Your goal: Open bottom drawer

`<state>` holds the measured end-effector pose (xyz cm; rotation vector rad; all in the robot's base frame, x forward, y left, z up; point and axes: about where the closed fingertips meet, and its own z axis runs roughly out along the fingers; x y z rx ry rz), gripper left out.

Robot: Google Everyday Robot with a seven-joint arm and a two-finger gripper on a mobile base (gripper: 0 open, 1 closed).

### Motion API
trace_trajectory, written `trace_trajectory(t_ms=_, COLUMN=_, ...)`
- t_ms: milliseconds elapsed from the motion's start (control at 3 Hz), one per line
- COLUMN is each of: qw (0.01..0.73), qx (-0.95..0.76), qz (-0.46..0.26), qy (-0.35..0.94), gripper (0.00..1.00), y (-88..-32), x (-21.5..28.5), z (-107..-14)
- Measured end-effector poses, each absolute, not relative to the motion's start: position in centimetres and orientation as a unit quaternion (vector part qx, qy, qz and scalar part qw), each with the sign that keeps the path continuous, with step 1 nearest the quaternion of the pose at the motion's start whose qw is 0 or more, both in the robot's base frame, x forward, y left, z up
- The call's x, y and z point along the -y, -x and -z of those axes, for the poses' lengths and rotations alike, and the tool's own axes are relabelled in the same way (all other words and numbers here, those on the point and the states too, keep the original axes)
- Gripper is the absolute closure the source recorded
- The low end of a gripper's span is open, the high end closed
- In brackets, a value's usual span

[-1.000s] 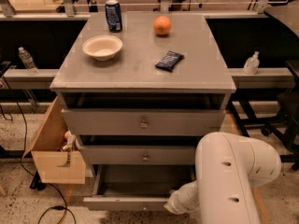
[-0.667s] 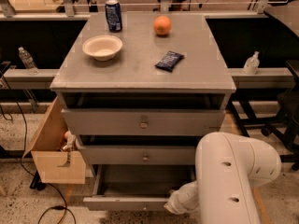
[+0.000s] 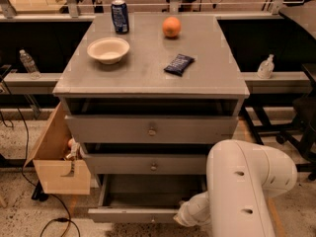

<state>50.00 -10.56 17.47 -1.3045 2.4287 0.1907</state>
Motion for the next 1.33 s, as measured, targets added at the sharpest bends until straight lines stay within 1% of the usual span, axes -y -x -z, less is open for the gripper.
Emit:
trace_trajectory(t_ms=333, qw=0.188, qx=-0.863, qz=-0.068, qy=0.464, gripper=0.84, y=-50.0, x=10.56, z=-17.47)
trace_trajectory(t_ms=667, qw=0.188, qx=-0.863, qz=-0.068, qy=0.464, gripper=0.6, y=-50.0, x=10.56, z=-17.47)
trace_trajectory(t_ms=1000, qw=0.188, qx=-0.863, qz=-0.068, qy=0.464, gripper=0.29, y=-49.99, x=10.55, z=-17.46)
trace_trajectory(t_ms=1333, qw=0.188, qx=-0.863, qz=-0.068, qy=0.464, gripper=0.07, y=-49.99, x=10.55, z=-17.46)
